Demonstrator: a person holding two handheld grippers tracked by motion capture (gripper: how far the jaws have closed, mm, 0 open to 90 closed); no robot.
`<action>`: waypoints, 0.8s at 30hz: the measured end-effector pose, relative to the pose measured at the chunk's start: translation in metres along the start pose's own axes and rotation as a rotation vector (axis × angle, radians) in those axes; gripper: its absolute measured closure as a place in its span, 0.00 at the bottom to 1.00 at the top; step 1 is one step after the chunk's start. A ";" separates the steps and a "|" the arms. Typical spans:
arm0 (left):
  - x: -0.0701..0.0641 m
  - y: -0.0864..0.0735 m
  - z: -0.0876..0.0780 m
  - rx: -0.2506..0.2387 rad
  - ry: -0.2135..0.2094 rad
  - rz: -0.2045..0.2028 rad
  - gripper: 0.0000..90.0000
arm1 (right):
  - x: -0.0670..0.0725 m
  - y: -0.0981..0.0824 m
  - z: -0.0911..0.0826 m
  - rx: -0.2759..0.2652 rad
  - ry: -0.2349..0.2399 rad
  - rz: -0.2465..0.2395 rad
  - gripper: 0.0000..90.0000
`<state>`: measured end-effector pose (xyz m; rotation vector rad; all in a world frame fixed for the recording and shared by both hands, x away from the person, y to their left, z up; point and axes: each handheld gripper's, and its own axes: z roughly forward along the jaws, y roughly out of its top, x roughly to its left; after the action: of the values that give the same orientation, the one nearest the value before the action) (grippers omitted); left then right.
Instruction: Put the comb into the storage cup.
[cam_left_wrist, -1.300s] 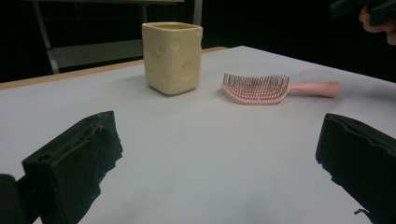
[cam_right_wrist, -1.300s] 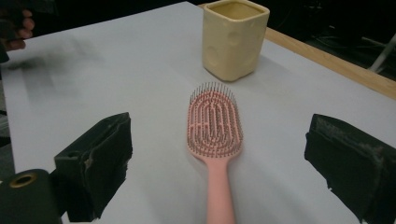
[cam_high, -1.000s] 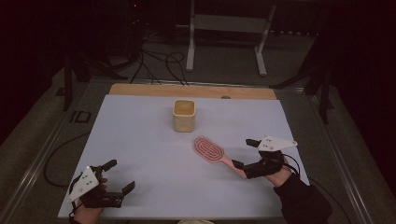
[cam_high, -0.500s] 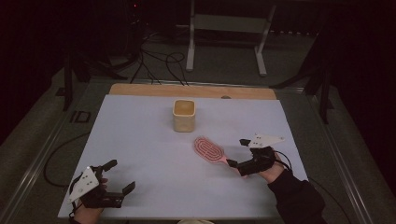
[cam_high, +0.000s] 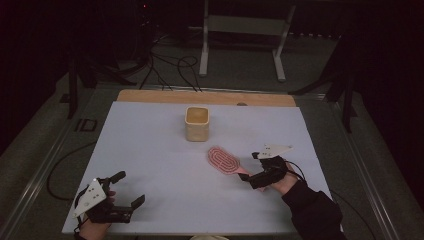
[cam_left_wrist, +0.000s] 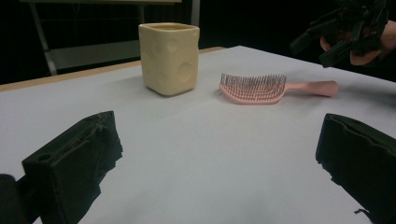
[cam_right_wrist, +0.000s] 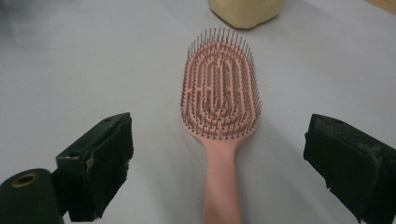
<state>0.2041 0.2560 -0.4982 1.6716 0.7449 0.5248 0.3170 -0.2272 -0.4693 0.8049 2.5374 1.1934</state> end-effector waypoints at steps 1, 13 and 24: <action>0.000 0.000 0.000 -0.001 0.000 -0.001 0.00 | 0.000 0.000 0.000 0.000 0.000 0.000 0.09; 0.000 0.000 0.000 -0.001 -0.001 -0.002 0.00 | 0.000 -0.009 0.018 0.076 0.030 0.004 0.10; 0.000 0.000 0.000 -0.001 -0.002 -0.004 0.00 | -0.005 -0.013 0.025 0.141 0.050 0.014 0.15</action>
<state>0.2043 0.2562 -0.4985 1.6696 0.7465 0.5203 0.3266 -0.2205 -0.4957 0.8352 2.6857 1.0610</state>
